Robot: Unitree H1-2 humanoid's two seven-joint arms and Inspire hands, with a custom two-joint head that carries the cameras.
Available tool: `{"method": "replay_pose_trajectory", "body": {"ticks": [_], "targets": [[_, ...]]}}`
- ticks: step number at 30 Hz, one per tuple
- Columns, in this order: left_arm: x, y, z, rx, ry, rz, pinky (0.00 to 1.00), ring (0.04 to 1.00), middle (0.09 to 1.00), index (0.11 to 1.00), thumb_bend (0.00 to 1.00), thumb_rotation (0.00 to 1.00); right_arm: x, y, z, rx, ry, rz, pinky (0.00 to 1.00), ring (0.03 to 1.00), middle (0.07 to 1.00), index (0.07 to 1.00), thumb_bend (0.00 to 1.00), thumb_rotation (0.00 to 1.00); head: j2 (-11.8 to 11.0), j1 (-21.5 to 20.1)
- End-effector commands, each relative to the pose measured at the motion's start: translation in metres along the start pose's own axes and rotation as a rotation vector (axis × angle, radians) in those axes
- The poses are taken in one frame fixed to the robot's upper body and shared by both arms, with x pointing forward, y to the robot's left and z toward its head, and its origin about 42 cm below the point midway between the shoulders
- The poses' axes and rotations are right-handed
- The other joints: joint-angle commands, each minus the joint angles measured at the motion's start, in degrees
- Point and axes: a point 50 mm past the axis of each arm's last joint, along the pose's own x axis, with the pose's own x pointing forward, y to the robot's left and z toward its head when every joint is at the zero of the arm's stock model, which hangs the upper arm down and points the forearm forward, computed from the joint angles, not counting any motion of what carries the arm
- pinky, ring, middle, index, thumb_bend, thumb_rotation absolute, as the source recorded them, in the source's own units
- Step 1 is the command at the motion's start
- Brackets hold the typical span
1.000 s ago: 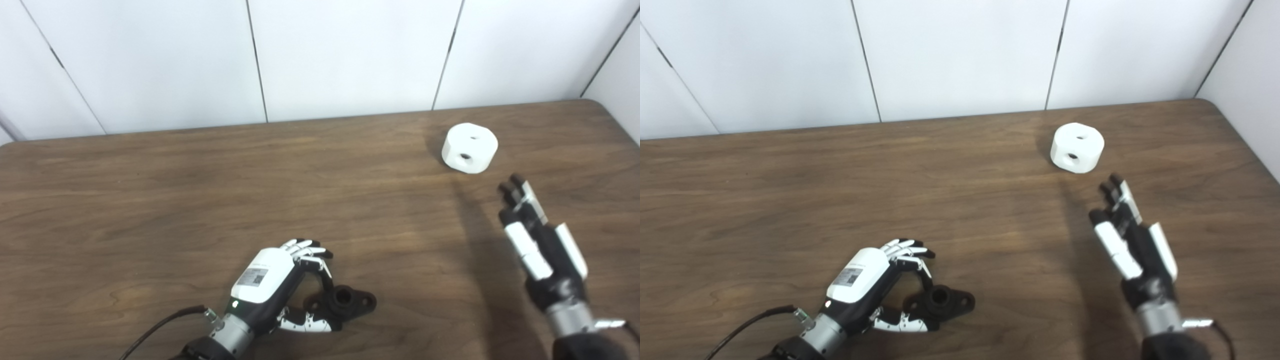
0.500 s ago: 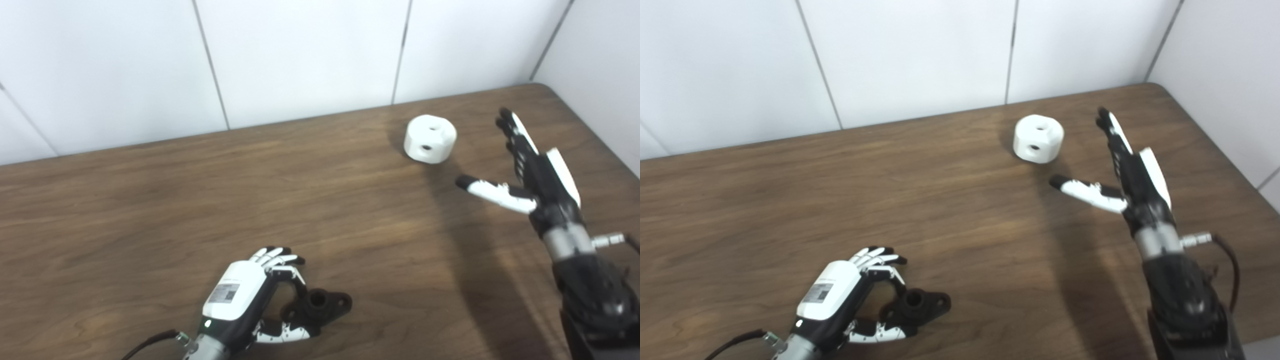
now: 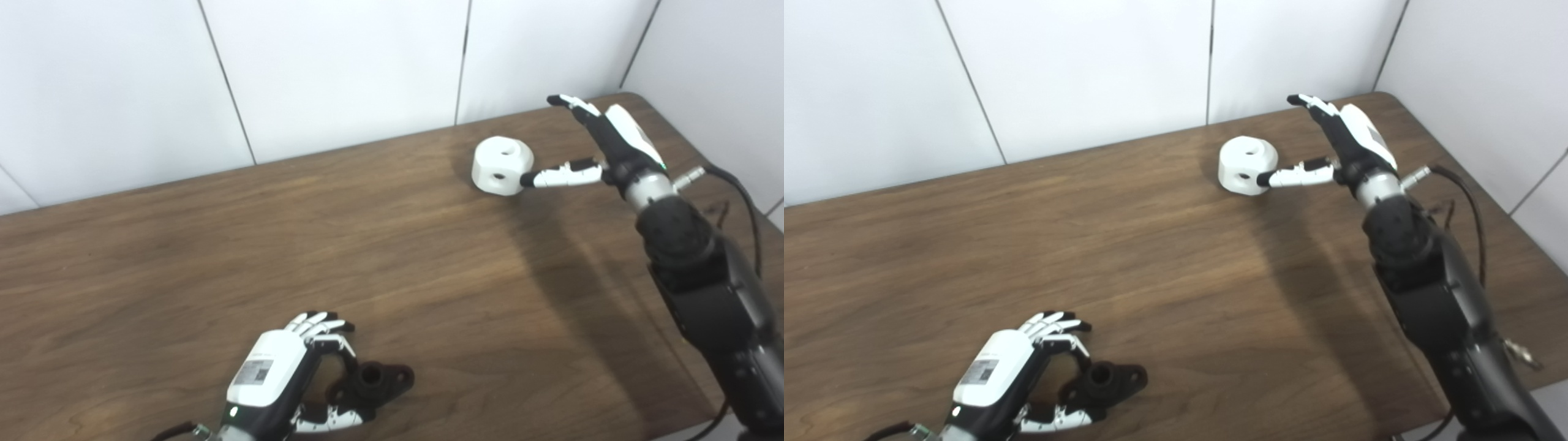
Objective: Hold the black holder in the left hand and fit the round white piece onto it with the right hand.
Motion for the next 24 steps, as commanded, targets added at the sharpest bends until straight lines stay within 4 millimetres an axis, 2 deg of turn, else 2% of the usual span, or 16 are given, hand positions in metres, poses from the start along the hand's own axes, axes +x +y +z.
{"method": "replay_pose_trajectory", "body": {"ticks": [1, 7, 13, 17, 24], "targets": [[-0.013, -0.012, -0.011, 0.006, 0.047, -0.103, 0.91, 0.883, 0.810, 0.485, 0.52, 0.05, 0.017, -0.020, 0.015, -0.045, -0.053, -0.049, 0.92, 0.995, 0.963, 0.882, 0.93, 0.32, -0.02, -0.25], [-0.015, -0.012, -0.012, 0.010, 0.043, -0.097, 0.90, 0.880, 0.810, 0.485, 0.52, 0.06, 0.050, -0.013, 0.018, -0.105, -0.011, 0.016, 0.90, 0.997, 0.961, 0.863, 0.99, 0.32, -0.35, -1.52], [-0.016, -0.012, -0.014, 0.008, 0.041, -0.100, 0.90, 0.881, 0.811, 0.485, 0.52, 0.06, 0.068, -0.001, 0.027, -0.124, 0.012, 0.057, 0.92, 1.000, 0.962, 0.854, 0.99, 0.30, -0.58, -2.05], [-0.016, -0.012, -0.015, 0.008, 0.042, -0.097, 0.90, 0.879, 0.809, 0.485, 0.52, 0.06, 0.075, 0.007, 0.031, -0.128, 0.017, 0.078, 0.90, 1.000, 0.959, 0.848, 1.00, 0.32, -0.62, -2.27], [-0.016, -0.012, -0.014, 0.003, 0.040, -0.096, 0.90, 0.879, 0.809, 0.485, 0.52, 0.06, 0.073, 0.026, 0.034, -0.126, 0.020, 0.106, 0.89, 1.000, 0.956, 0.842, 0.98, 0.32, -0.48, -1.99]]}}
